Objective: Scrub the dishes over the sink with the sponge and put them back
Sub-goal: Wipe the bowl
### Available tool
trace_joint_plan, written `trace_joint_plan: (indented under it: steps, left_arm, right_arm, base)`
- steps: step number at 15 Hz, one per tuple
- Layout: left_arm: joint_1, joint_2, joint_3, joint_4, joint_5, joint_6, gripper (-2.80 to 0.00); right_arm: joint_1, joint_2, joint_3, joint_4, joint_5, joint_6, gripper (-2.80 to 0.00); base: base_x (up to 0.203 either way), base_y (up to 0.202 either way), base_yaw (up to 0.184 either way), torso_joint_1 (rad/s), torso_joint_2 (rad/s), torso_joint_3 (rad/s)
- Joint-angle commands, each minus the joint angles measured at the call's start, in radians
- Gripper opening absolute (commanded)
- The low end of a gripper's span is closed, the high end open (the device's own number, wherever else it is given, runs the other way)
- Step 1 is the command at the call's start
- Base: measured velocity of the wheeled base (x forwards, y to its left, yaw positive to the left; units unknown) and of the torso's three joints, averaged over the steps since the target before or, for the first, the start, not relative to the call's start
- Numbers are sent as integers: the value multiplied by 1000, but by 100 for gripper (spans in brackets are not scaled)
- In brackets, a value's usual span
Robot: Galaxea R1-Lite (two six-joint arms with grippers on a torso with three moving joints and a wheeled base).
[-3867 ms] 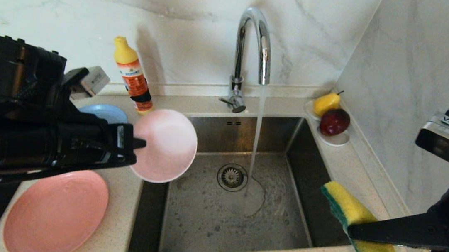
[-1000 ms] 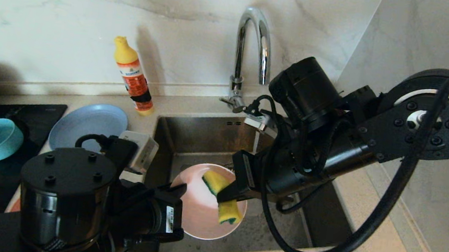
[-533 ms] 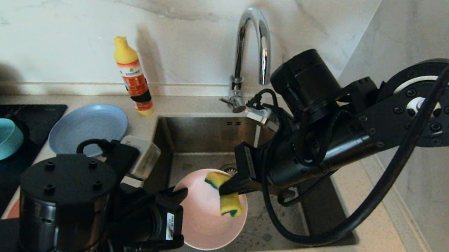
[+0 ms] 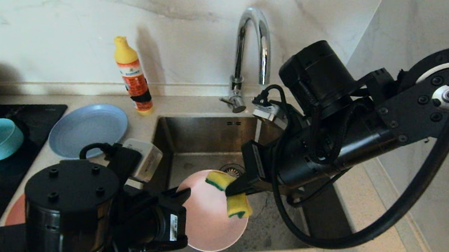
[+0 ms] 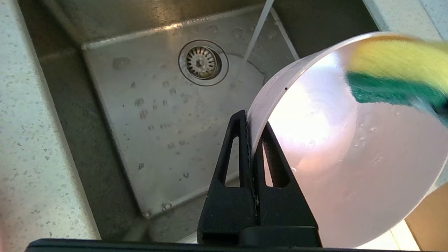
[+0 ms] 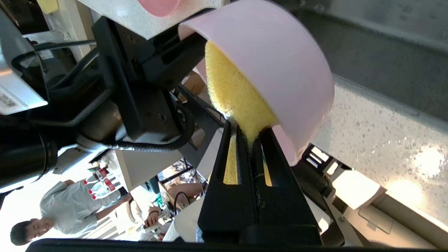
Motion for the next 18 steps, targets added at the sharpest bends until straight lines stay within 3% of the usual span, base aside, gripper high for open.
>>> trace_joint_plan:
  steps: [1, 11, 18]
  left_arm:
    - [2, -2, -1, -5, 5, -2, -280]
    - [13, -1, -15, -46, 18, 4, -280]
    - [15, 4, -13, -46, 18, 1, -280]
  right_arm:
    - [-1, -9, 7, 22, 3, 3, -280]
    - [90, 44, 26, 57, 4, 3, -280]
    - [137, 96, -32, 56, 2, 14, -280]
  base:
    - [0, 0, 0, 0, 0, 0]
    - [0, 0, 0, 0, 0, 0]
    - [0, 0, 0, 0, 0, 0]
